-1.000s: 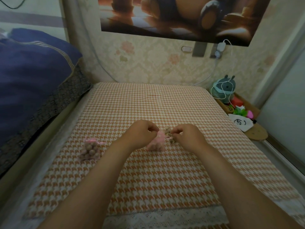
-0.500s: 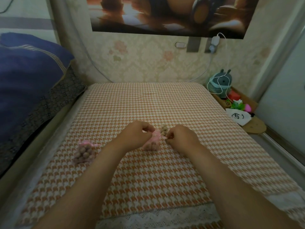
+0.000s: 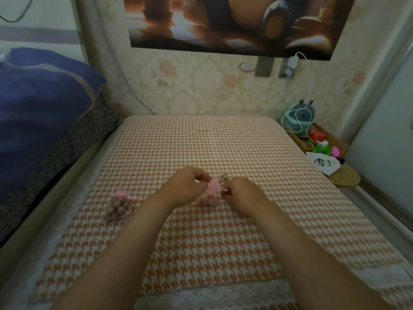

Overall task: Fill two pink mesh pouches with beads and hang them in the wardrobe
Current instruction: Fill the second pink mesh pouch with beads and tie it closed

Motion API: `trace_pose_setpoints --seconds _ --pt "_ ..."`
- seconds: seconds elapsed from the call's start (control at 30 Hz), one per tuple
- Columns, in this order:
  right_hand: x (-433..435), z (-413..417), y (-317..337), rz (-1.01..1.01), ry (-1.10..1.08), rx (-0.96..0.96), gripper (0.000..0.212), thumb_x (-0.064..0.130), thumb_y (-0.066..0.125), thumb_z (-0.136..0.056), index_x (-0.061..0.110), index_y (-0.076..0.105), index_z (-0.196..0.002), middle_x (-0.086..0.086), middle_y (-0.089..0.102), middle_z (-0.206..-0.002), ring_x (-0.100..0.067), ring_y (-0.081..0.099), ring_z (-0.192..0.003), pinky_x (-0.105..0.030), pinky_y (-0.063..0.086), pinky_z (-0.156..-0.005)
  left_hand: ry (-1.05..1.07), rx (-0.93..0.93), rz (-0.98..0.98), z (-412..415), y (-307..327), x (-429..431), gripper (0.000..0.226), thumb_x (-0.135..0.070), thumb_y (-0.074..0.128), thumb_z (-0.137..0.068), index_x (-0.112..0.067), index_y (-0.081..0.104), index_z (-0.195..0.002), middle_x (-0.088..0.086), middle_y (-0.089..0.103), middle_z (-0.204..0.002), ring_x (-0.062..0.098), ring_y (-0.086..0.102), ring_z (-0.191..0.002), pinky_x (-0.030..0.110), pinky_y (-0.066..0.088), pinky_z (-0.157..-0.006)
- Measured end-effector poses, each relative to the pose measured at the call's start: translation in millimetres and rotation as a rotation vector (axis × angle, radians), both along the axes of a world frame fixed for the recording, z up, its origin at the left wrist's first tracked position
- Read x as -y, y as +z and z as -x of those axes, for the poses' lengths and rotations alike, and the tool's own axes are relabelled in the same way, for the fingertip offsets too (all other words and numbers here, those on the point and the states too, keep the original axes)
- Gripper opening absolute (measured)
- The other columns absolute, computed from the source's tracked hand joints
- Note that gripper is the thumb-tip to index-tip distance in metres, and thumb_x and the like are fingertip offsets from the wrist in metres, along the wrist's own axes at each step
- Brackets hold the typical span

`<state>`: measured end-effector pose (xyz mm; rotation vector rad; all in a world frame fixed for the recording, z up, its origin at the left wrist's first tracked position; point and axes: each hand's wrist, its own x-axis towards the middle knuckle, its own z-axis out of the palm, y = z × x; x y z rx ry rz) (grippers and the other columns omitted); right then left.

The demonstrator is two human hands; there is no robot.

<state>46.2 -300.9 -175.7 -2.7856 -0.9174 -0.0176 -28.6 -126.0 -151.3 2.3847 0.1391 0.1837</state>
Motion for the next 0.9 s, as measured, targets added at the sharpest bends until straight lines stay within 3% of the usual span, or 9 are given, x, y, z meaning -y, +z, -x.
trace_pose_setpoints --seconds 0.13,0.27,0.37,0.43,0.53,0.67,0.8,0.9 --pt "-1.7 -2.8 3.1 -0.011 -0.013 -0.068 0.015 0.027 0.06 -0.091 0.02 0.069 -0.082 0.003 0.061 -0.078 -0.02 0.06 -0.076 -0.028 0.038 -0.059 -0.001 -0.002 0.014 1.5 0.6 -1.4 0.027 -0.017 0.059 -0.088 -0.023 0.072 -0.111 -0.01 0.066 -0.114 0.006 0.06 -0.099 0.023 0.048 -0.089" --pt "-3.3 -5.6 16.5 -0.334 -0.07 -0.11 0.014 0.021 0.068 -0.089 0.023 0.075 -0.1 0.007 0.073 -0.096 -0.013 0.068 -0.088 -0.032 0.055 -0.081 -0.004 -0.008 0.001 -0.6 1.8 -2.9 0.028 -0.017 0.059 -0.088 -0.023 0.071 -0.112 -0.01 0.066 -0.114 0.004 0.057 -0.094 0.02 0.044 -0.085" --pt "-9.3 1.9 37.7 -0.581 -0.058 -0.049 0.01 0.024 0.071 -0.089 0.026 0.075 -0.098 0.015 0.07 -0.091 0.007 0.061 -0.076 -0.014 0.048 -0.074 -0.026 -0.014 -0.006 -2.8 1.8 -3.2 0.029 -0.018 0.058 -0.089 -0.023 0.07 -0.115 -0.009 0.067 -0.114 0.005 0.058 -0.096 0.019 0.044 -0.085" --pt "-13.7 9.1 46.6 -0.666 -0.008 -0.061 0.007 0.024 0.074 -0.087 0.027 0.075 -0.093 0.018 0.069 -0.087 0.013 0.058 -0.068 -0.011 0.045 -0.069 -0.034 -0.004 0.006 -3.4 1.1 -3.1 0.029 -0.018 0.056 -0.09 -0.021 0.07 -0.116 -0.007 0.068 -0.114 0.006 0.06 -0.098 0.019 0.044 -0.085" --pt "-16.6 16.1 42.8 -0.598 0.065 -0.111 0.004 0.026 0.076 -0.084 0.029 0.077 -0.087 0.019 0.07 -0.08 0.013 0.058 -0.067 -0.02 0.046 -0.066 -0.03 0.011 0.007 -4.2 -0.5 -3.3 0.026 -0.019 0.056 -0.09 -0.02 0.071 -0.111 -0.004 0.071 -0.108 0.012 0.064 -0.098 0.022 0.045 -0.081" --pt "-16.7 13.7 31.9 -0.454 0.097 -0.066 0.009 0.034 0.071 -0.088 0.032 0.077 -0.094 0.019 0.069 -0.092 0.001 0.061 -0.087 -0.033 0.054 -0.082 -0.038 0.002 0.029 -2.7 -2.5 -5.2 0.027 -0.021 0.056 -0.09 -0.02 0.071 -0.112 -0.003 0.071 -0.111 0.011 0.063 -0.1 0.027 0.049 -0.088" --pt "-12.1 10.2 33.8 -0.347 0.122 -0.031 0.019 0.026 0.061 -0.092 0.037 0.073 -0.103 0.016 0.057 -0.108 -0.006 0.057 -0.097 -0.032 0.05 -0.083 -0.027 0.009 0.039 -0.4 -2.1 -6.1 0.031 -0.014 0.055 -0.089 -0.019 0.07 -0.116 -0.004 0.068 -0.116 0.01 0.062 -0.104 0.028 0.05 -0.092" --pt "-5.0 12.4 33.3 -0.199 0.15 -0.043 0.029 0.02 0.057 -0.091 0.036 0.071 -0.111 0.013 0.059 -0.111 -0.008 0.057 -0.1 -0.032 0.051 -0.082 -0.033 0.023 0.039 -1.6 -1.1 -4.6 0.031 -0.013 0.056 -0.086 -0.023 0.073 -0.111 -0.007 0.07 -0.112 0.008 0.062 -0.104 0.026 0.049 -0.092"
